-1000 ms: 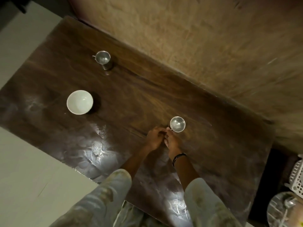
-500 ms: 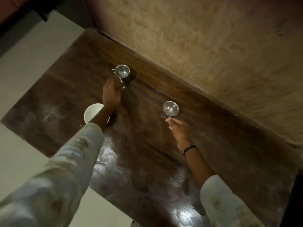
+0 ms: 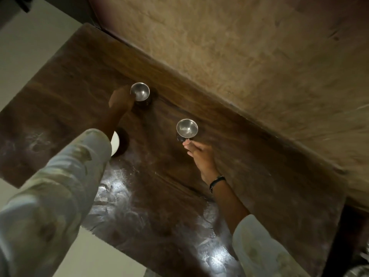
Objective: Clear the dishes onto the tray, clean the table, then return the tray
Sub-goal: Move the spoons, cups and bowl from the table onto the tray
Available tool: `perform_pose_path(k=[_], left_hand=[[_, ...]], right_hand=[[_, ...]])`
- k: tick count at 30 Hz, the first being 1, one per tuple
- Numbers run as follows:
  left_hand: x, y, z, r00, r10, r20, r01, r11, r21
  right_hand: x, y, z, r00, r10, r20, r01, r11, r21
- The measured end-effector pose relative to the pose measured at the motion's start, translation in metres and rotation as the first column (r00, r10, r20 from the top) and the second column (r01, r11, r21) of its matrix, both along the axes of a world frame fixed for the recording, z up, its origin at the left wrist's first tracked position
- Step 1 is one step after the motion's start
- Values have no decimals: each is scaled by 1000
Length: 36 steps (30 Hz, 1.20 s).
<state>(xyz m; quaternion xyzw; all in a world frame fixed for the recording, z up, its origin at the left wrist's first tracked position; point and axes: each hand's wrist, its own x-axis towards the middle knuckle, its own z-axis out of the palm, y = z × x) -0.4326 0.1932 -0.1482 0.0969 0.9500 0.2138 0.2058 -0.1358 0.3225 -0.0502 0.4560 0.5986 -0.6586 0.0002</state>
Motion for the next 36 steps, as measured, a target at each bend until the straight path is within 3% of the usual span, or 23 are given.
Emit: perform_pose_path(k=[3,5,8,11,12,14,18,25,36], left_hand=[[60,11,69,987,84,138,-86,996,8],[99,16,87,945,212,248,-239,968,82],[156,19,92,812,395,429,-484,868,116],[217,22,87,654,383,653,-608,779,151],[236,25,86,592,408,695,-667,732,139],[276,32,93,551,458,698,-723,680,125],[360,52,121,600,501,624,-716,685,138],[501,95,153,766,417,490,-583,771,256],[740,176,181,855,287,432,-421,870,256]], right_hand=[[12,-1,0,999,-41,35,41,999,6],[23,-1,2,996,-60,69,58,998,30],[45,3,8,990,-104,97,99,994,49],[75,8,12,977,-182,113,177,983,58],[87,9,14,971,-205,121,198,978,66],[112,11,16,962,-250,106,241,967,87],[170,13,20,955,-291,55,279,946,165],[299,32,29,963,-269,30,240,899,368],[546,92,51,924,-375,-77,372,831,413]])
